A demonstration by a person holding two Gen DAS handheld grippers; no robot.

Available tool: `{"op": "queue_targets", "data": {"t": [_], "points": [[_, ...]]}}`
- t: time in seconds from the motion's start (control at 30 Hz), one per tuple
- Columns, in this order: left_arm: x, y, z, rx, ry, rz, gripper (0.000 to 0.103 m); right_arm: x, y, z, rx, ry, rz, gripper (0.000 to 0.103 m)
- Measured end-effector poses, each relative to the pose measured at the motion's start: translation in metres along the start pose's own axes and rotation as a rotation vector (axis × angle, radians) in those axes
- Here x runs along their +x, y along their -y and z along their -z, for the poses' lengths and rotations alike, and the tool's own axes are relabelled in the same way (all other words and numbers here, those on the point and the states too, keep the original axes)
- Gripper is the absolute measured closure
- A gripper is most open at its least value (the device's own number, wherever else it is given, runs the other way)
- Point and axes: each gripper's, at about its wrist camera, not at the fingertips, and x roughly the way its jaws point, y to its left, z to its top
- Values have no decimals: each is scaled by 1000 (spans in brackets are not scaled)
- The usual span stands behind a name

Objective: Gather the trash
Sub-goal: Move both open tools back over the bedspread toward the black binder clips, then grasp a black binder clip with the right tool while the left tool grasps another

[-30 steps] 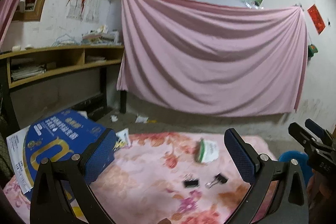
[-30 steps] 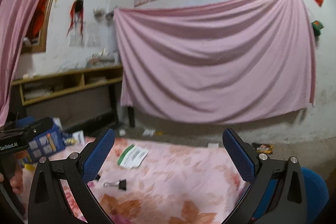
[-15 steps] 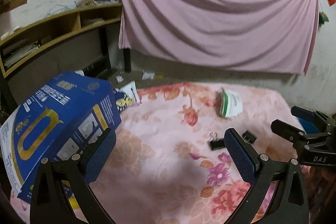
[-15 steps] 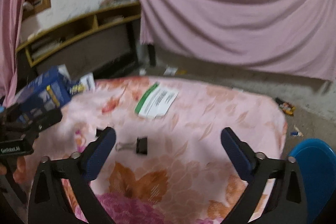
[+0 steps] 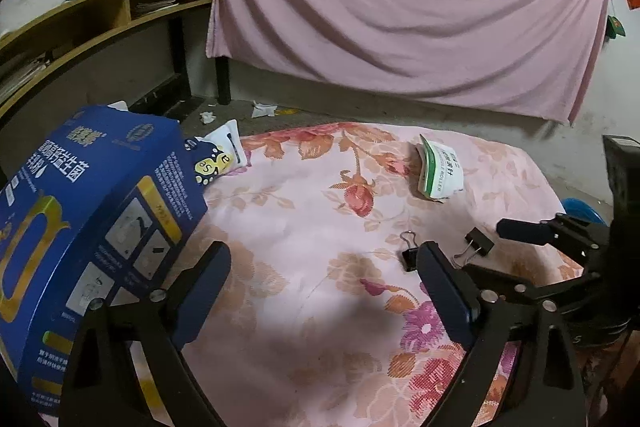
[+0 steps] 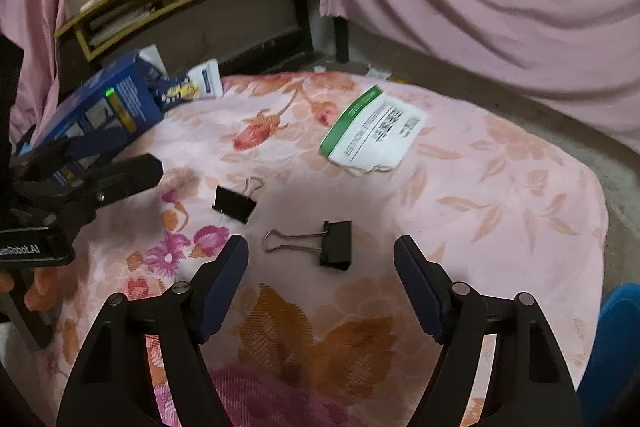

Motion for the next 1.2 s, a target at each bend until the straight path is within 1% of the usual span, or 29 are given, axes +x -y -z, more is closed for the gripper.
{"op": "queue_targets", "data": {"t": [0.03,0.07,0.1,0.13,0.17,0.2,0.27,0.43,0.53,0.73,0.8,0.83,0.87,0.9,0.97,1.03,1.13,1.2], "points": [[2,0,0,3,-8,7,21,2,-1,0,-2,-11,-2,36],[3,0,0,3,-16,12,24,4,0,-1,0,-14,-6,38],[5,-1,0,2,-24,19,25,4,0,-1,3,-12,-7,42],[7,-1,0,0,-33,30,27,4,0,-2,6,-12,-8,50],[8,-1,0,1,-40,37,31,5,1,-2,8,-12,-12,55],[8,0,0,1,-46,45,33,5,1,-2,10,-12,-16,58],[10,1,0,4,-59,66,37,5,2,-3,13,-9,-15,58],[12,11,-1,31,-77,114,37,-1,13,-1,71,16,4,58],[16,21,0,57,-90,130,37,-8,25,3,114,33,26,58],[30,42,-3,92,-120,151,38,-22,41,10,154,60,56,58],[35,47,-3,106,-130,149,46,-26,45,12,165,70,59,58],[38,49,-4,114,-139,144,53,-28,46,13,168,74,62,58],[42,51,-4,122,-150,131,58,-30,47,14,170,78,63,58],[44,53,-4,129,-155,116,60,-31,48,14,171,81,64,58],[47,55,-5,140,-157,94,71,-34,48,15,171,88,66,58],[49,56,-5,145,-164,91,80,-36,49,16,176,98,66,58],[48,57,-4,141,-164,94,80,-40,50,18,184,114,68,58],[45,55,-4,118,-145,95,80,-44,51,19,188,130,72,58]]}}
